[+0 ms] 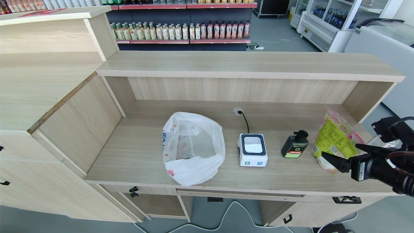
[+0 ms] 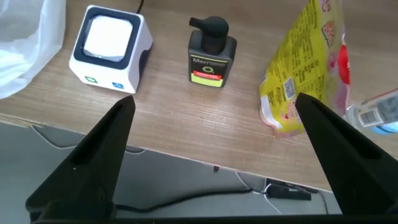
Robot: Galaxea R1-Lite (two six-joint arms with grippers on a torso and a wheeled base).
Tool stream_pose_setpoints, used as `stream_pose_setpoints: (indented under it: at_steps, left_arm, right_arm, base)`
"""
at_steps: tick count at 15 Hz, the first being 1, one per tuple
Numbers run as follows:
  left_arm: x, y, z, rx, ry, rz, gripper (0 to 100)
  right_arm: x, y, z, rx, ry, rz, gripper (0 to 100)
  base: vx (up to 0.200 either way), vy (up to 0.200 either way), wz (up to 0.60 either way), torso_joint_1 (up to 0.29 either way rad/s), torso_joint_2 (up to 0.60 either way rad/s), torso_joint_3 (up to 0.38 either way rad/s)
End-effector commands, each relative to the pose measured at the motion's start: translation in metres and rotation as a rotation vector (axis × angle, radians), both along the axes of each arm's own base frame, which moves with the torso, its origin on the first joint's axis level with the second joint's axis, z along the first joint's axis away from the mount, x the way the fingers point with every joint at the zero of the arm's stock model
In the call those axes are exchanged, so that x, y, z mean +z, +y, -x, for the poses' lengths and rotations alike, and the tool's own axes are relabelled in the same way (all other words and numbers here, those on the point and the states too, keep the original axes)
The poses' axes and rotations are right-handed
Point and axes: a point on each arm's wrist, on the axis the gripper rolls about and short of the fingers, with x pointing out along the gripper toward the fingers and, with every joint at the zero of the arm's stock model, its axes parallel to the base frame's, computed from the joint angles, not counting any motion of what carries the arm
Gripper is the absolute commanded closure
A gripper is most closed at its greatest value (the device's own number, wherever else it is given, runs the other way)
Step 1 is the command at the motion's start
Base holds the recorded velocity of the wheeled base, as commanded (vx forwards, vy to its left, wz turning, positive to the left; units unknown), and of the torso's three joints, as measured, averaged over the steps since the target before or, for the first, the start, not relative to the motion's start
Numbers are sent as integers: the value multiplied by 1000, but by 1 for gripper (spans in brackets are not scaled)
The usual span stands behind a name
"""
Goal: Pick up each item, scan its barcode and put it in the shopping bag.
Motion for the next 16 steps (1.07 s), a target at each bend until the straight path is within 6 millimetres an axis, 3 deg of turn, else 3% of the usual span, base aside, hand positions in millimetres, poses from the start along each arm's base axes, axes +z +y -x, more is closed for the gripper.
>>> stream_pose_setpoints:
  at_steps: [1,16]
  left_arm:
    - [0,0,0,0,0,0,0]
    - [0,0,0,0,0,0,0]
  right_arm:
    - [-28,2,-12,11,110,7,0]
    - [-92,-4,-68,15,45,106,0]
  base:
    - [0,0,0,0,0,0]
    - [0,0,0,0,0,0]
